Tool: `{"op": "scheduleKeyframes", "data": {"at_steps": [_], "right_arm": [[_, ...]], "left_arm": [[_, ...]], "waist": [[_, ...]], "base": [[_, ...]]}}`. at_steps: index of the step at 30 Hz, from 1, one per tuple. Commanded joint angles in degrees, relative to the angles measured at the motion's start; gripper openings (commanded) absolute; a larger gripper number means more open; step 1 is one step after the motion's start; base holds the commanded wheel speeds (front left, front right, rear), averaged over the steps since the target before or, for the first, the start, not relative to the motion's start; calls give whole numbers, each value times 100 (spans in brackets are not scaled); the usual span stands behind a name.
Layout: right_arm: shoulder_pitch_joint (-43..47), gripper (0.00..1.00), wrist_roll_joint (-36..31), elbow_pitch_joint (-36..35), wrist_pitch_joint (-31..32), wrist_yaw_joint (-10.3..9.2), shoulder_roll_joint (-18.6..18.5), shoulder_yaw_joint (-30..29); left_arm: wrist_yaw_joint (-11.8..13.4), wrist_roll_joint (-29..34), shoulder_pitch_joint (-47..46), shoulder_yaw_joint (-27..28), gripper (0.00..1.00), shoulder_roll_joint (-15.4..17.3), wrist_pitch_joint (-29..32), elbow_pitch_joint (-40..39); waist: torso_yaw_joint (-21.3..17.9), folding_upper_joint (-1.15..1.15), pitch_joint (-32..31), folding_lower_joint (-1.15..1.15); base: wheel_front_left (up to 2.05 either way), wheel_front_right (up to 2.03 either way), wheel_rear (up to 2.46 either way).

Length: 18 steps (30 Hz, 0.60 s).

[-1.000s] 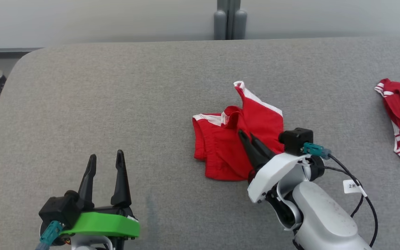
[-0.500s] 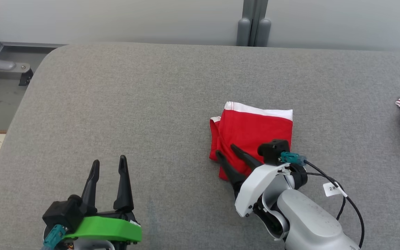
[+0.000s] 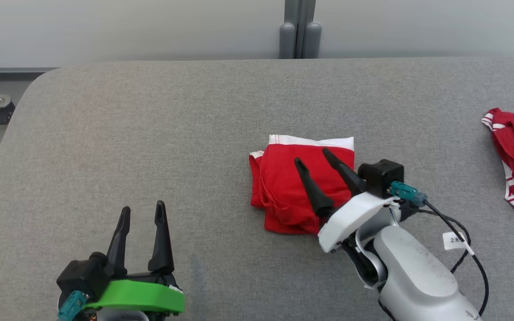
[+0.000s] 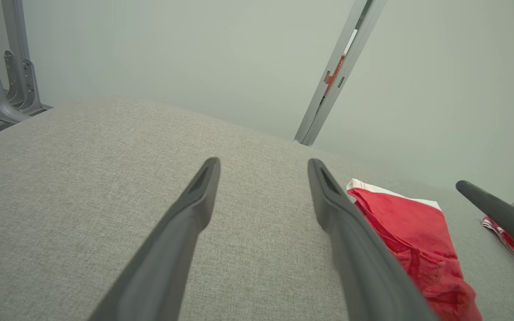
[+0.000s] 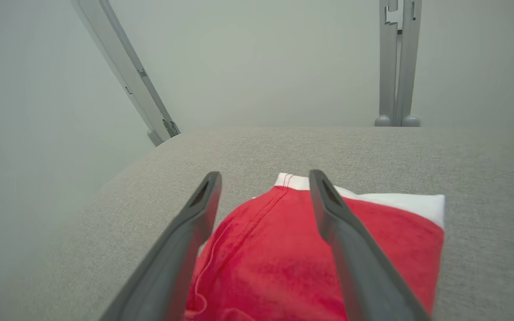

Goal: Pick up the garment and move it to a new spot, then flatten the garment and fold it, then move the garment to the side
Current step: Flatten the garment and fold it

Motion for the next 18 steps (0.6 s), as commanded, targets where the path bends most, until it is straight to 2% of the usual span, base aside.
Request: {"op": "scheduleKeyframes", "data": {"at_steps": [1,7,8,9,10,11,14,18], "right_arm": [[127,100,-156,-56,-49,-5,-35,-164],[388,100,-694,-256,6,-5,-28,-586],[406,85,-771,-271,8,-5,-24,-542],[420,35,-880,-241,62,-5,-20,-466],[429,24,-938,-188,87,-5,-19,-383],[422,0,-981,-111,118,-5,-18,-271],[275,0,-1046,173,122,-5,-10,93],[80,0,-793,569,56,-5,3,604]], "left_arm": [[-18,12,5,-9,100,21,-12,12],[-42,31,-98,-28,100,8,-26,43],[-50,29,-113,-34,100,3,-28,52],[-60,30,-142,-37,100,1,-30,62],[-63,29,-166,-40,100,-1,-32,70],[-88,26,-189,-46,100,-5,-34,87],[-113,29,-251,-56,100,-17,-36,127],[-124,33,-313,-37,100,-35,-44,177]], "waist": [[-48,0,18,0],[-114,0,91,0],[-115,0,107,0],[-109,0,132,0],[-99,0,155,0],[-82,0,184,0],[-10,0,248,0],[119,0,287,0]], "base": [[0,0,0],[0,0,0],[0,0,0],[0,0,0],[0,0,0],[0,0,0],[0,0,0],[0,0,0]]}}
